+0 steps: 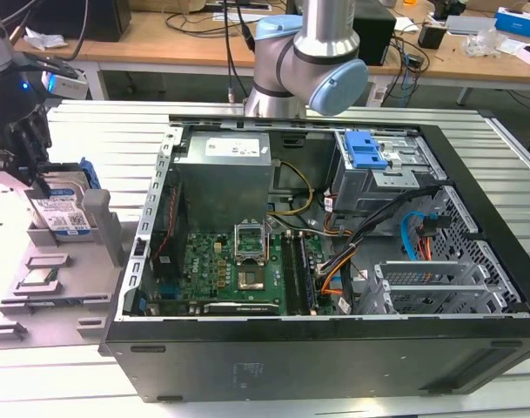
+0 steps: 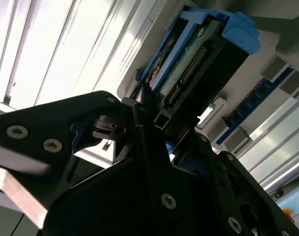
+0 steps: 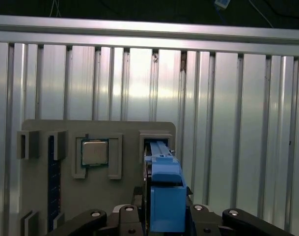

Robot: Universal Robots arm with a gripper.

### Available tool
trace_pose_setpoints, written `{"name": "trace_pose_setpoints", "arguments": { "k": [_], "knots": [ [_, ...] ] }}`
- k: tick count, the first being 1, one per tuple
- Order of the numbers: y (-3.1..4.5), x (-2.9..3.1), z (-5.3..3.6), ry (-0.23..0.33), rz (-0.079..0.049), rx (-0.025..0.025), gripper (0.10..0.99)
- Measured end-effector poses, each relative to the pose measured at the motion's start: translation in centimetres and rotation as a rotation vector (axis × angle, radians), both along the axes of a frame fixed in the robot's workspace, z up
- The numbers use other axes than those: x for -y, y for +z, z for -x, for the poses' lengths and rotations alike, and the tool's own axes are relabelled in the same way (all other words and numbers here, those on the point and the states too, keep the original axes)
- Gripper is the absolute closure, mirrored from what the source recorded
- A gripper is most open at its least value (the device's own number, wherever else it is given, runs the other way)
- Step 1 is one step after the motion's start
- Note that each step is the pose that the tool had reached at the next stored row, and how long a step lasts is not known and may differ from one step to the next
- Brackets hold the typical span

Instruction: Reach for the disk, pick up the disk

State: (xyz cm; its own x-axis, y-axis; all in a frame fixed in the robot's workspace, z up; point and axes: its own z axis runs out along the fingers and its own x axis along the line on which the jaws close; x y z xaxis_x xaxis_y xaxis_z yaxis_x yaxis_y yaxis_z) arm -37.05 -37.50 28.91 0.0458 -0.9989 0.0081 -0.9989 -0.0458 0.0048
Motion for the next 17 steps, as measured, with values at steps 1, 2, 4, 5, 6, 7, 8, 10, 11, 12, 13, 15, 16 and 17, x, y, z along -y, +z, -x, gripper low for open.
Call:
{"name": "trace_pose_setpoints", "arguments": {
  "k": [1,2,4,5,6,7,8,10,11,12,13,15,16,17],
  "knots": [
    [0.0,0.0,0.0,0.0,0.0,0.0,0.718],
    [-0.01,0.0,0.0,0.0,0.0,0.0,0.718],
    [-0.02,0.0,0.0,0.0,0.0,0.0,0.718],
    [-0.02,0.0,0.0,0.0,0.0,0.0,0.718],
    [-0.02,0.0,0.0,0.0,0.0,0.0,0.718],
    [-0.03,0.0,0.0,0.0,0.0,0.0,0.718],
    [-0.03,0.0,0.0,0.0,0.0,0.0,0.718],
    [-0.04,0.0,0.0,0.0,0.0,0.0001,0.718],
    [-0.05,0.0,0.0,0.0,0.0,0.0,0.718],
    [-0.05,0.0,0.0,0.0,0.0,0.0001,0.718],
    [-0.02,0.0,-0.01,0.0,0.0,0.0004,0.718],
    [0.15,-0.01,-0.01,0.0,0.0,0.0004,0.718],
    [0.47,-0.03,0.0,0.0,0.0,0.0002,0.718],
    [0.84,-0.04,-0.01,0.0,0.0,0.0,0.718]
  ]
}}
